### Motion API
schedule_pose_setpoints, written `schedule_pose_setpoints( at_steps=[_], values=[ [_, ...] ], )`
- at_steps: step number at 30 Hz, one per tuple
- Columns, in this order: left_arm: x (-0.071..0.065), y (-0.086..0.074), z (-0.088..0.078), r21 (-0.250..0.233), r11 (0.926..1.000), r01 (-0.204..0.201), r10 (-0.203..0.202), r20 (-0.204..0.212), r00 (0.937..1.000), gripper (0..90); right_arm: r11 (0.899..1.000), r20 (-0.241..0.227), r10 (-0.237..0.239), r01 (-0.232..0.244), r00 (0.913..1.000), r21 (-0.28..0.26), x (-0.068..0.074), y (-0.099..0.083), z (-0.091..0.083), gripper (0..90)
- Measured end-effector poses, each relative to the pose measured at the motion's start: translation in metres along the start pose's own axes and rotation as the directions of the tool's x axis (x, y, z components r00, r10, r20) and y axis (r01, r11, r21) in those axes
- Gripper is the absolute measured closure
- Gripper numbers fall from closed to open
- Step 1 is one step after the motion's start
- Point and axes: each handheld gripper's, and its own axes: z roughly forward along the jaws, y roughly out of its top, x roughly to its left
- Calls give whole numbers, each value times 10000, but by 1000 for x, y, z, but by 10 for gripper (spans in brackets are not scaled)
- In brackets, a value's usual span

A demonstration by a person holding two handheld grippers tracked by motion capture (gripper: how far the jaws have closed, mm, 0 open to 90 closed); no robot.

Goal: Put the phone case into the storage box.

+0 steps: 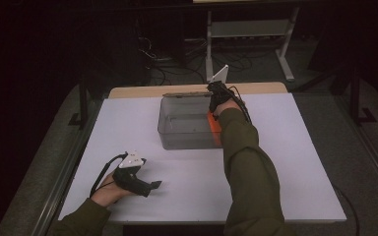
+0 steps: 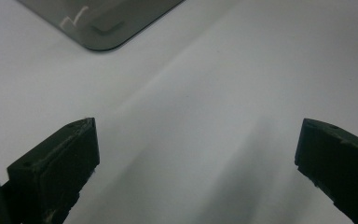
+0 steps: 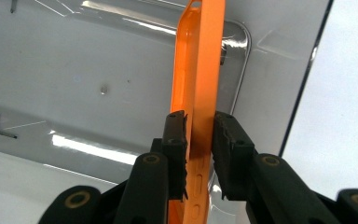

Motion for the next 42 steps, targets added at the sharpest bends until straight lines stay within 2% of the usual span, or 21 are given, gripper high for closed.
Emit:
schedule_pose_setpoints(
  at_steps=[19, 27, 37, 42],
  values=[
    [0, 1, 0, 38, 10000, -24, 24, 14, 10000, 0, 9994, 92, -7, 10, 10000, -332, -5, -1, -20, 745],
    [0, 1, 0, 53, 10000, -15, 15, 12, 10000, 0, 9984, 70, -80, 84, 9999, -564, -8, -4, -36, 741],
    [0, 0, 1, 44, 10000, 70, -70, 15, 10000, 0, 9969, -40, -172, 168, 9998, -773, -14, -7, -46, 678],
    [1, 0, 0, 57, 10000, 38, -38, 19, 10000, 0, 9954, -116, -334, 322, 9994, -906, -16, -9, -49, 569]
  ],
)
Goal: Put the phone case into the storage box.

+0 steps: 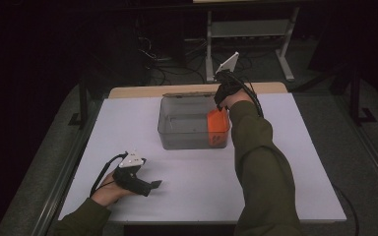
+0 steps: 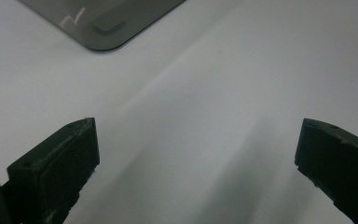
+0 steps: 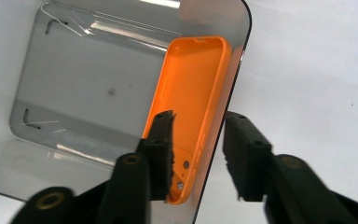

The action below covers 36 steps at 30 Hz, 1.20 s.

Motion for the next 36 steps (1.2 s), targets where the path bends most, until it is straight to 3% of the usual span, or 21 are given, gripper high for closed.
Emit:
schedule_pose_setpoints(
  at_steps=[13, 17, 21, 25, 36],
  values=[
    [3, 1, -1, -14, 9999, 151, -151, -113, 9998, 0, 9919, 14, -1070, 1069, 9943, -683, 0, -6, 1, 175],
    [5, 0, -2, -50, 9998, 216, -216, -154, 9996, 0, 9857, -116, -1209, 1187, 9926, -1193, -3, -7, 0, 125],
    [7, 0, -1, -62, 9994, 337, -338, -201, 9992, 0, 9727, -136, -1739, 1696, 9847, -1585, -4, -10, 2, 21],
    [9, 1, -1, -107, 9987, 492, -495, -271, 9984, 0, 9604, -319, -1999, 1893, 9793, -2045, -9, -15, 2, 5],
    [12, 3, 1, 33, 9988, 485, -483, -457, 9978, 0, 9137, -651, -3099, 2782, 9485, -2963, -16, -31, 14, 2]
  ],
)
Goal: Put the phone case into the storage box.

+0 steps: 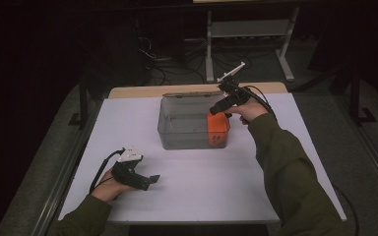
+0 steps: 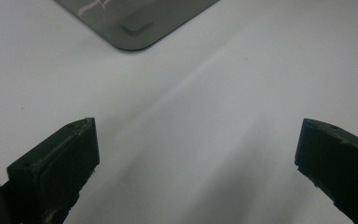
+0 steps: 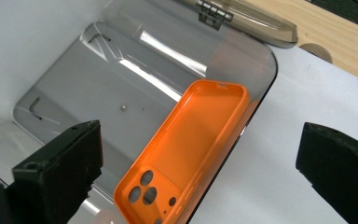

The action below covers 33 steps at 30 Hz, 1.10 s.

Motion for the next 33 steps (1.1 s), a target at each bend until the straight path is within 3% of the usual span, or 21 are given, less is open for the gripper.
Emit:
schedule_pose_setpoints(
  at_steps=[10, 18, 33],
  values=[
    [-1, 1, 2, -3, 10000, -44, 44, 19, 10000, 0, 9922, -699, -770, 695, 9946, -1033, -1, -22, -10, 1],
    [0, 2, 0, -103, 9999, -44, 44, 69, 10000, 0, 9811, -968, -992, 811, 9903, -1758, -2, -42, -16, 1],
    [0, 1, -3, -147, 9999, -22, 22, 61, 10000, 0, 9648, -1307, -1273, 922, 9832, -2464, -2, -80, -22, 2]
  ],
)
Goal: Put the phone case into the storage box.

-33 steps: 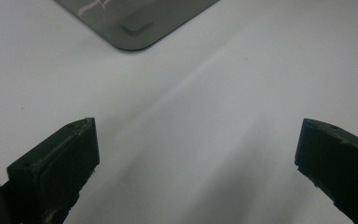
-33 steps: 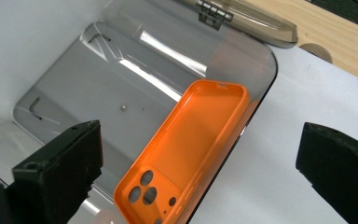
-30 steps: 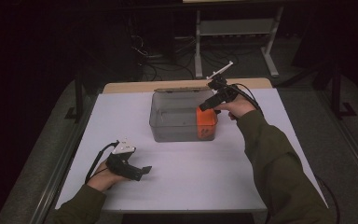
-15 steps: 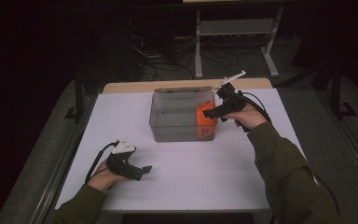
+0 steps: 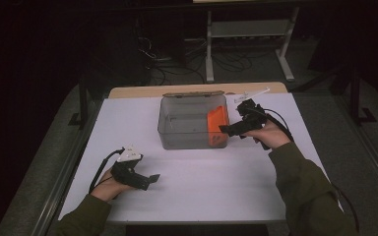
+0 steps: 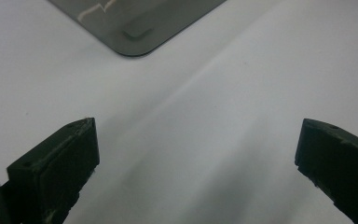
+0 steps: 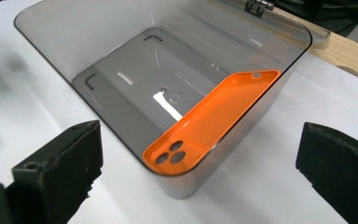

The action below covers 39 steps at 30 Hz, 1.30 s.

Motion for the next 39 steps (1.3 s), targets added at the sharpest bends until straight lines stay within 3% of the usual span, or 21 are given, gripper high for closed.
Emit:
schedule_pose_setpoints(
  at_steps=[10, 14, 25, 39],
  values=[
    [-1, -1, -1, -4, 10000, -2, 2, -17, 10000, 0, 9992, 176, -22, 29, 9998, -406, 3, -22, -4, 1],
    [0, -1, -1, 2, 10000, 1, -1, -20, 10000, 0, 9984, 231, -230, 242, 9995, -503, 5, -30, -4, 1],
    [-1, -1, -2, 25, 10000, -42, 42, -37, 10000, 0, 9962, -23, -281, 278, 9996, -830, 13, -53, -3, 1],
    [-2, -2, -3, 0, 10000, -37, 37, -29, 10000, 0, 9975, -33, -371, 368, 9993, -610, 22, -76, -2, 0]
  ],
)
